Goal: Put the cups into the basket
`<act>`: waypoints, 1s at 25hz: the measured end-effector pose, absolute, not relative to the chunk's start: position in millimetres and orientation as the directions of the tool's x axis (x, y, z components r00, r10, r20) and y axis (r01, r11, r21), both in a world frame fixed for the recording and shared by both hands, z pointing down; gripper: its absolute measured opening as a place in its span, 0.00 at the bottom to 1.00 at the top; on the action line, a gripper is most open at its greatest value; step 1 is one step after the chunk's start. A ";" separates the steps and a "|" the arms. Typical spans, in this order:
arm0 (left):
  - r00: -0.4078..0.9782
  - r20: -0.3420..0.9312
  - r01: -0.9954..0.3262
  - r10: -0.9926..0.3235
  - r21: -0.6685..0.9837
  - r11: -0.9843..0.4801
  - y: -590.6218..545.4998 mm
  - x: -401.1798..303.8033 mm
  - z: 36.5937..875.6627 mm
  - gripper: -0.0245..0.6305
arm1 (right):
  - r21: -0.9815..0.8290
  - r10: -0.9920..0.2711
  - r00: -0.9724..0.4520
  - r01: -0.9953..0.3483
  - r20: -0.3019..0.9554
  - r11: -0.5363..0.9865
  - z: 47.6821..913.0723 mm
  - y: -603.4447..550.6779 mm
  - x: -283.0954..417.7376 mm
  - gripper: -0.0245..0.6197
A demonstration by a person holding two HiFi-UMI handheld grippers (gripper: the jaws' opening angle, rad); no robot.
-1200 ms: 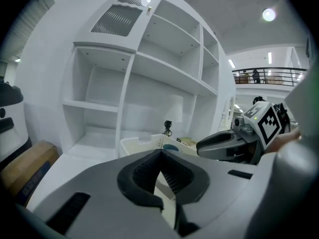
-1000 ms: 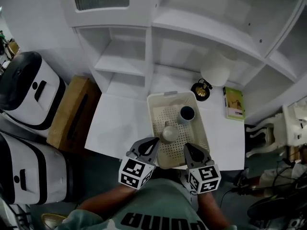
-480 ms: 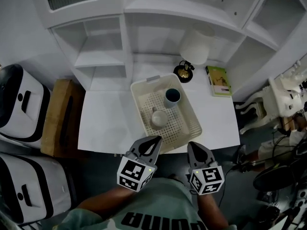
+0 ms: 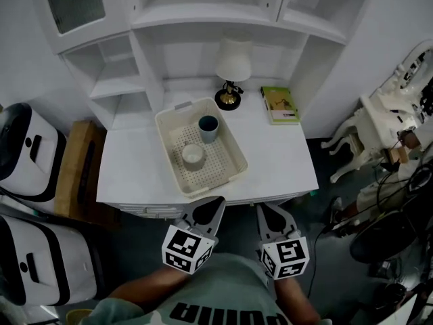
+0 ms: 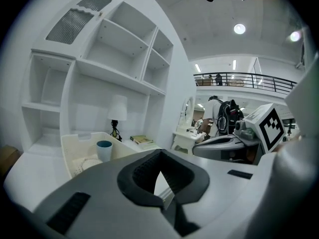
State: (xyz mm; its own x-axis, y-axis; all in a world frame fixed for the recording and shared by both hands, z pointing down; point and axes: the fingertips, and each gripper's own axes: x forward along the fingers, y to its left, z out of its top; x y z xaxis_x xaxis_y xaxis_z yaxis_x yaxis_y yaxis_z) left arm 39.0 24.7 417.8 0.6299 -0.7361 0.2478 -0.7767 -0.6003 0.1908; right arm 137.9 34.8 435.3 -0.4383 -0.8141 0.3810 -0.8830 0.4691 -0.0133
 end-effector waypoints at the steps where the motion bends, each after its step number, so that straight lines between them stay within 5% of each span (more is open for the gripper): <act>1: 0.624 0.251 -0.781 -0.740 0.189 -0.595 33.3 48.2 417.5 0.05 | -0.013 -0.815 -0.444 -0.881 0.374 0.474 433.5 42.7 147.0 0.06; 25: 0.567 0.306 -0.823 -0.765 0.165 -0.544 121.4 84.7 433.2 0.05 | -0.062 -0.788 -0.478 -0.866 0.388 0.496 458.3 130.4 186.2 0.06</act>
